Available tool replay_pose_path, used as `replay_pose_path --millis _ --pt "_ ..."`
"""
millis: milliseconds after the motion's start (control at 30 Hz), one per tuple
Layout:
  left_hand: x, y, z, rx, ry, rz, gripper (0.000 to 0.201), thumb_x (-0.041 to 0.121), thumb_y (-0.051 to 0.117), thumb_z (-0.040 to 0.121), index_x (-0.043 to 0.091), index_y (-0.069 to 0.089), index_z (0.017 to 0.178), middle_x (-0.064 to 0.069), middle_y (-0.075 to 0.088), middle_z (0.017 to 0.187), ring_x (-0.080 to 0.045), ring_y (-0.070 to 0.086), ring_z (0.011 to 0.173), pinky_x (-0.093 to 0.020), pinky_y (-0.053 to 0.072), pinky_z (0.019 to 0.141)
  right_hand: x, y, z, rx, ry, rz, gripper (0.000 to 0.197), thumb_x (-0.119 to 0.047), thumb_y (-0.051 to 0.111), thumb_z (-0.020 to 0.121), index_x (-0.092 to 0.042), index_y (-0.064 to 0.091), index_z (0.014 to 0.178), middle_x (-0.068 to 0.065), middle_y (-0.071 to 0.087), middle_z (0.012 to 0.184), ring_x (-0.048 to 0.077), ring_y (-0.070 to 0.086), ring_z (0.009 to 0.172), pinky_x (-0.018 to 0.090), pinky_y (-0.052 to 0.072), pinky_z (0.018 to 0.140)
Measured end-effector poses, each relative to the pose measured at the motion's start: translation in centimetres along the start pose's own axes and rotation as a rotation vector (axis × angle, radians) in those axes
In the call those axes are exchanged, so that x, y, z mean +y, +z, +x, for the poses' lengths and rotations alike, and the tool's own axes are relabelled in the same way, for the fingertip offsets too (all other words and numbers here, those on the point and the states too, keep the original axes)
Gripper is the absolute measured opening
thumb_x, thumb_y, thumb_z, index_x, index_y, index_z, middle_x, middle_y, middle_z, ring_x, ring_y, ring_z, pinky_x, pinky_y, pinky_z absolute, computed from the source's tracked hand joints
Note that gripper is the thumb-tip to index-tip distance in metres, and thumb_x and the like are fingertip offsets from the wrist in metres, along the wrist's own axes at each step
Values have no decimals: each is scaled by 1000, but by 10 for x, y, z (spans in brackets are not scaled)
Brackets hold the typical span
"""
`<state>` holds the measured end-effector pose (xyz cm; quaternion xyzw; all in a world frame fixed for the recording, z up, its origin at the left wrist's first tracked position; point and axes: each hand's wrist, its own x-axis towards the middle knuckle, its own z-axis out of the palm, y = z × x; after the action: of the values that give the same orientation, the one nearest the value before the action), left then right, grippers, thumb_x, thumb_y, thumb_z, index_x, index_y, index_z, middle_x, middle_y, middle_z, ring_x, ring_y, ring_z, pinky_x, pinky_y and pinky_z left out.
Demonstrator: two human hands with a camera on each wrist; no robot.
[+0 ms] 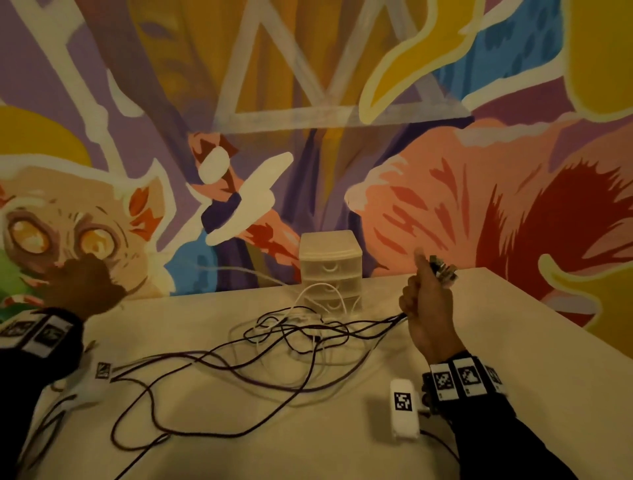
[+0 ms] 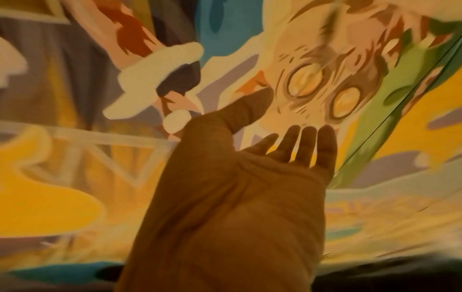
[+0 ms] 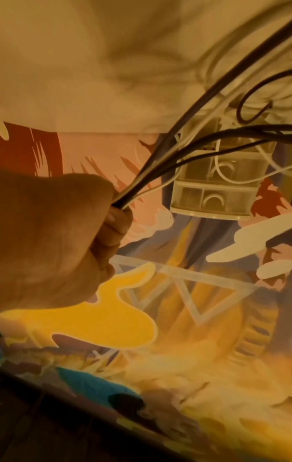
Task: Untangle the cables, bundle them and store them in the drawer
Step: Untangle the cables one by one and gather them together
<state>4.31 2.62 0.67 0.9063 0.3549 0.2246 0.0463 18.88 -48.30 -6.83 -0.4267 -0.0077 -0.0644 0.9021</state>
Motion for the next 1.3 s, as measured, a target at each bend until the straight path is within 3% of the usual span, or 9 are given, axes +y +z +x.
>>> replay_pose_path --millis 100,300,400,567,667,867,1033,1200,1300 --pt "26 17 -30 51 166 -91 96 20 82 76 -4 37 158 -37 58 133 -60 59 117 -66 50 99 -2 11 -8 -103 -24 3 41 -37 71 103 -26 50 70 -7 28 48 9 21 40 29 16 43" --pt "215 25 -162 -448 913 -518 110 58 85 83 36 18 167 25 23 161 -2 23 150 -29 26 123 -14 44 -37 -381 2 44 59 -29 63 108 -30 44 53 -7 22 46 10 17 40 36 11 51" --pt "280 38 -183 -441 1077 -623 85 65 82 80 29 51 150 8 55 154 -14 53 138 -40 47 116 -32 59 -52 -495 -19 23 62 -26 60 109 -30 45 49 -6 20 46 12 15 41 35 13 50" --pt "299 25 -163 -617 881 -771 15 21 71 102 10 80 97 4 77 81 -28 76 75 -43 66 71 -73 55 -50 -462 -127 61 59 -26 64 107 -27 36 55 -5 20 48 14 15 43 35 14 49" --pt "272 1 -140 -646 838 -682 22 43 78 96 21 84 94 6 64 68 -15 58 56 -27 52 51 -82 40 -38 -359 -98 139 58 -25 63 107 -29 37 55 -7 19 48 11 16 42 33 12 50" --pt "186 -28 -86 -554 675 -419 65 79 74 80 14 67 70 2 52 62 -13 49 57 -24 41 57 -73 25 -13 -188 -113 254 38 -24 63 106 -28 50 71 -7 22 50 11 17 44 25 20 42" --pt "102 -34 -62 -422 471 -233 96 99 25 82 12 66 80 -4 69 85 -19 61 75 -29 48 70 -42 24 -7 -113 -33 206 40 -21 59 107 -28 42 71 -7 23 49 10 18 42 24 19 39" --pt "76 -85 -41 197 467 -97 94 83 26 96 8 73 66 -9 62 58 -29 61 61 -31 40 62 -9 56 -25 -230 25 180 46 -19 59 108 -26 37 68 -5 18 51 12 16 42 27 19 39" --pt "49 -95 -30 -62 371 -252 79 74 39 102 11 76 74 0 67 51 -25 64 56 -33 47 67 -11 57 -23 -236 44 223 49 -22 59 108 -27 41 62 -5 17 51 12 15 43 28 16 41"
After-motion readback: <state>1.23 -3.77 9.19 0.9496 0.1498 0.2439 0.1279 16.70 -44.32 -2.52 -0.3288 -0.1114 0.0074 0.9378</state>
